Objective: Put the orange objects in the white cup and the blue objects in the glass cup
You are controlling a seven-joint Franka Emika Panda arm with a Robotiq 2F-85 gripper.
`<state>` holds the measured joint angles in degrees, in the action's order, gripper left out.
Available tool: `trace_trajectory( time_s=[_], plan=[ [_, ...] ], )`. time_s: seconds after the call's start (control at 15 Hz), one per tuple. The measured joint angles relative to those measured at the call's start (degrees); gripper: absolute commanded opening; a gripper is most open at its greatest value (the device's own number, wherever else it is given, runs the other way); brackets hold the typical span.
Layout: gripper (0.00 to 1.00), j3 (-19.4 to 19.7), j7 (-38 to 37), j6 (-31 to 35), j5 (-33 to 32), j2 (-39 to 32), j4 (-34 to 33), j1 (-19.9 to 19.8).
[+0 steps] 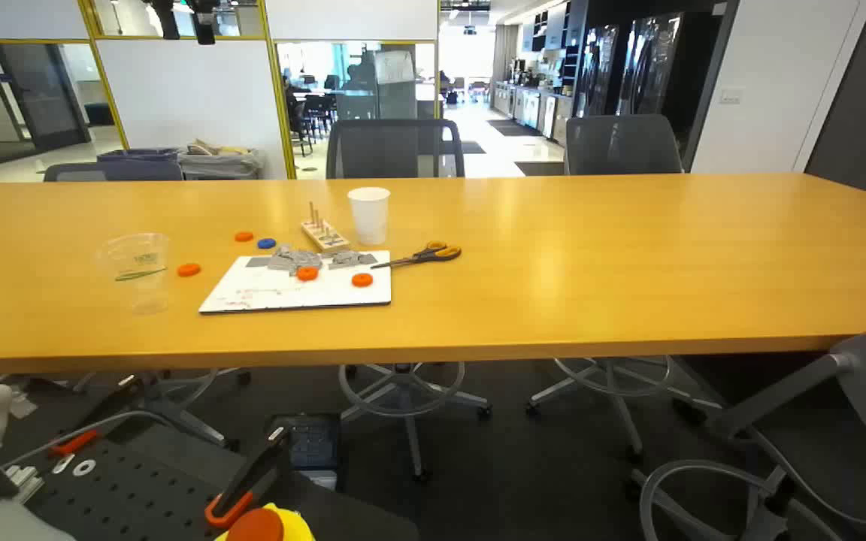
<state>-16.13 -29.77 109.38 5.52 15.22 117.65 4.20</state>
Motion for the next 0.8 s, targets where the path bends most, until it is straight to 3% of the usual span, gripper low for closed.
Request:
trace_trajectory(
  time_s=[0.8],
  plan=[
    [1.0,0.22,0.0,0.05,-2.03,0.21,0.39,0.01]
  ],
)
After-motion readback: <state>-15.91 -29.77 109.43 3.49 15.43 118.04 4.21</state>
